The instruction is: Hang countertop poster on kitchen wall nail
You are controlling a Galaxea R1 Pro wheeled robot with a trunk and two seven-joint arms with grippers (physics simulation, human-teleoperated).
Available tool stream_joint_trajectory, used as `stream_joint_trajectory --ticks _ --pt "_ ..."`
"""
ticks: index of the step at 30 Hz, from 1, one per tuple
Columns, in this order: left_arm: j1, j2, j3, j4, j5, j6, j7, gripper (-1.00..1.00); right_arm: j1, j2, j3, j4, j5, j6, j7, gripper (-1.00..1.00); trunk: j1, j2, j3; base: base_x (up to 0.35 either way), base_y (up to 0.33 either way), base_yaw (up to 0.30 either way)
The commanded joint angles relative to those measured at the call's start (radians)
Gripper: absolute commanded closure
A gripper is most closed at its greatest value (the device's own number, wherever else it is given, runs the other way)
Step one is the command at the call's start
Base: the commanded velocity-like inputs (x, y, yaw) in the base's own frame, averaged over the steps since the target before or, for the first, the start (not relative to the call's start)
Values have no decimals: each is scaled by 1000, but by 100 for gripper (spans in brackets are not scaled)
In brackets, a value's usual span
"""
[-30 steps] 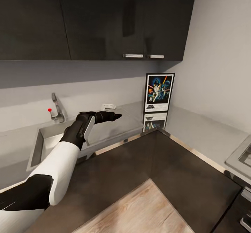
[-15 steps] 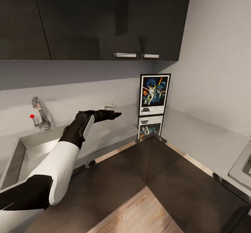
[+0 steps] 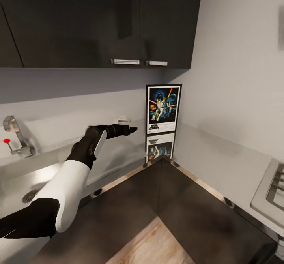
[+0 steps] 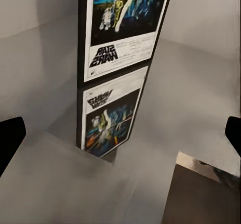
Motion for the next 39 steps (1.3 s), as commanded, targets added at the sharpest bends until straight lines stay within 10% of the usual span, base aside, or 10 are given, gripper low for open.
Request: stream_joint_trajectory --ticks 1,39 --pt "0 0 1 -1 -1 6 -3 -100 -1 0 1 3 1 -4 0 -100 0 -1 -1 80 -23 -296" --pt "0 6 12 -3 -2 8 -6 -100 19 27 -2 35 -4 11 -4 -100 0 -1 -1 146 27 -101"
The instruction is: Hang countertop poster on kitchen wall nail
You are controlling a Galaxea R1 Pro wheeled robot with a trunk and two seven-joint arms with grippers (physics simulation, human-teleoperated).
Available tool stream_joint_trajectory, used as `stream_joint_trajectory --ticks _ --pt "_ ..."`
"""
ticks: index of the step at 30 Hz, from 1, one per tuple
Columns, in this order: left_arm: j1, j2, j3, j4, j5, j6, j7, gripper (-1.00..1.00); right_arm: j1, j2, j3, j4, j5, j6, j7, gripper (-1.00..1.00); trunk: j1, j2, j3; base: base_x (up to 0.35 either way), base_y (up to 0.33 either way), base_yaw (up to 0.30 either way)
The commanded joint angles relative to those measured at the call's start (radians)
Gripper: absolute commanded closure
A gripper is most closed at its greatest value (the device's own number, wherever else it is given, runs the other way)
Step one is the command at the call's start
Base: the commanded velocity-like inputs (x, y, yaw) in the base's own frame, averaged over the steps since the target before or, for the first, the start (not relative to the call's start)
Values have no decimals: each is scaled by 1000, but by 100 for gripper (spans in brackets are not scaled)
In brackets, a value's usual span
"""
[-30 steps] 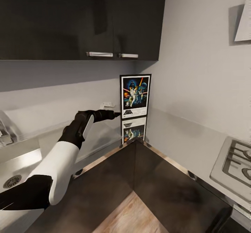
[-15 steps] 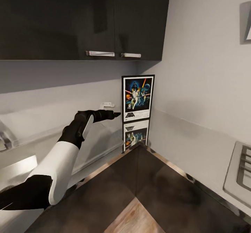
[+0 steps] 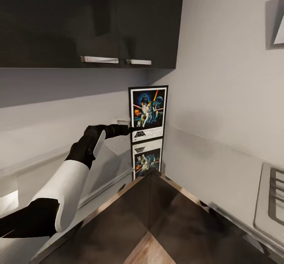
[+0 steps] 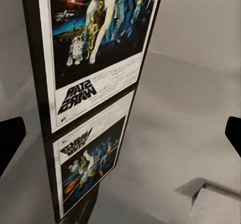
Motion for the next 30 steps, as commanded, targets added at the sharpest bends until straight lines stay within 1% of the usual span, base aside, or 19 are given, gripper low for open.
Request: stream_joint_trajectory --ticks 1,5,7,25,27,30 --pt "-1 0 1 -1 -1 6 -3 -100 -2 0 1 4 0 -7 0 -100 0 -1 -1 220 0 -44" --pt "-1 0 1 -1 -1 6 -3 -100 -2 0 1 4 0 -7 0 -100 0 -1 -1 287 0 -19" --pt "-1 1 1 -1 -1 6 -3 -100 -2 0 1 4 0 -7 0 -100 0 -1 -1 112 0 -3" --pt "-1 2 3 -3 -1 6 -3 -100 -2 -2 1 4 0 -7 0 -100 0 -1 -1 11 0 0" --pt "-1 2 4 -26 -1 7 -3 -100 -2 -1 1 4 0 -7 0 -100 0 -1 -1 168 0 0" --pt "-1 2 4 -30 -1 7 -3 -100 -2 -1 1 4 0 -8 0 -100 0 -1 -1 294 0 0"
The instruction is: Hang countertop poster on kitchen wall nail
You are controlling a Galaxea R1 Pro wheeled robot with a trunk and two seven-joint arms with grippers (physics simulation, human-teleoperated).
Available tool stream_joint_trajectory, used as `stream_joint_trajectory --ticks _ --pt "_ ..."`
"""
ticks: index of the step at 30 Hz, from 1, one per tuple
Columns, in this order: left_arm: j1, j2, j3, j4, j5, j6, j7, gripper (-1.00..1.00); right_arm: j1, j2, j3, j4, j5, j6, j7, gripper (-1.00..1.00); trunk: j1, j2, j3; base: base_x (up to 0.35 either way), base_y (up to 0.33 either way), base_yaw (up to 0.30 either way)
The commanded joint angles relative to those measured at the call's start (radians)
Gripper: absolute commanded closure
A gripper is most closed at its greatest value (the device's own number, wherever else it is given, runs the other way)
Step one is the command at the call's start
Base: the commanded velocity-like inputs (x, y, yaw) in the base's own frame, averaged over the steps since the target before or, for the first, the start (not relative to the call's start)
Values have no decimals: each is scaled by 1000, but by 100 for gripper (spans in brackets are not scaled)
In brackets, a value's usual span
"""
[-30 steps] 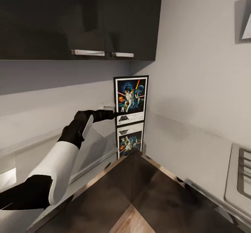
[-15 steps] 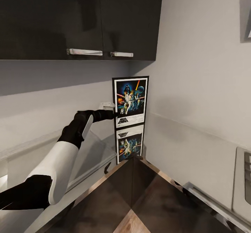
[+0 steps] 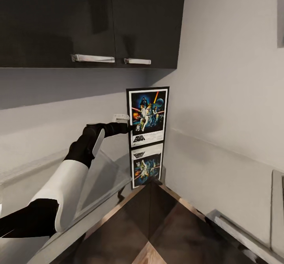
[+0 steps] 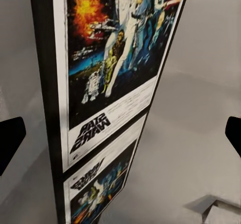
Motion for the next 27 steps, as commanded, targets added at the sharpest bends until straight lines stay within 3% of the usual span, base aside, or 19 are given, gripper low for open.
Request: stream_joint_trajectory --ticks 1,12,27 --pt "-1 0 1 -1 -1 5 -3 -100 -2 0 1 4 0 -7 0 -100 1 -1 -1 270 0 0" --pt "-1 0 1 -3 -1 6 -3 -100 -2 0 1 4 0 -7 0 -100 1 -1 -1 117 0 0" --pt "-1 0 0 -4 -1 6 -3 -100 -2 0 1 4 0 -7 0 -100 1 -1 -1 15 0 0"
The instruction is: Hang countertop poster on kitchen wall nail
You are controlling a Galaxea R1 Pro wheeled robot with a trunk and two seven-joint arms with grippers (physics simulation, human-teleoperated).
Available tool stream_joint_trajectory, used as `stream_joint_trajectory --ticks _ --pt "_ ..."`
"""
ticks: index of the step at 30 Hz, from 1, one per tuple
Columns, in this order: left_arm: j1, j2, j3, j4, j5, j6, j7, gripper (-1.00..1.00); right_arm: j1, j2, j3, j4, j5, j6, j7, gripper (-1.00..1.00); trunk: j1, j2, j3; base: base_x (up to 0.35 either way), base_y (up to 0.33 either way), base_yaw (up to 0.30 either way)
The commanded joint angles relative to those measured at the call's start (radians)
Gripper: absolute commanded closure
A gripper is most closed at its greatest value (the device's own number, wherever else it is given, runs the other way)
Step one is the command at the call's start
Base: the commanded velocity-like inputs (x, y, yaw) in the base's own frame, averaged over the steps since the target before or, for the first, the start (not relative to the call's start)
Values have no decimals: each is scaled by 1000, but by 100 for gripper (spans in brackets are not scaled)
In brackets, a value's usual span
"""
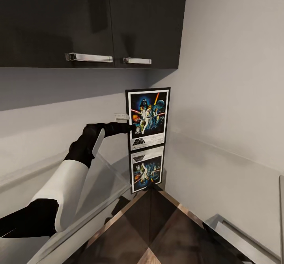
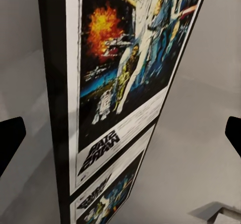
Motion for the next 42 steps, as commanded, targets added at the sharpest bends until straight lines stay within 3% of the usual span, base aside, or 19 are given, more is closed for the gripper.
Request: stream_joint_trajectory --ticks 1,7,11,12,17,32,42 --pt "-1 -1 0 0 -2 6 -2 -100 -2 -2 1 4 1 -6 0 -100 0 -1 -1 0 0 0" --pt "-18 -1 -3 15 -5 15 35 -100 -2 -3 1 4 2 -6 1 -100 0 -1 -1 0 0 0" --pt "-77 -2 -2 76 -3 29 115 -100 -2 -3 1 4 2 -6 1 -100 0 -1 -1 0 0 0" --pt "-112 -3 -2 114 -3 31 133 -100 -2 -3 1 4 2 -6 1 -100 0 -1 -1 0 0 0" --pt "-198 -2 -2 216 -2 34 158 -100 -2 -3 1 4 2 -6 1 -100 0 -1 -1 0 0 0" --pt "-273 -1 -2 302 0 34 162 -100 -2 -3 1 4 3 -6 1 -100 0 -1 -2 0 0 0" --pt "-282 -1 -2 301 1 33 137 -100 -2 -4 2 4 3 -6 1 -100 0 -1 -17 0 0 0"
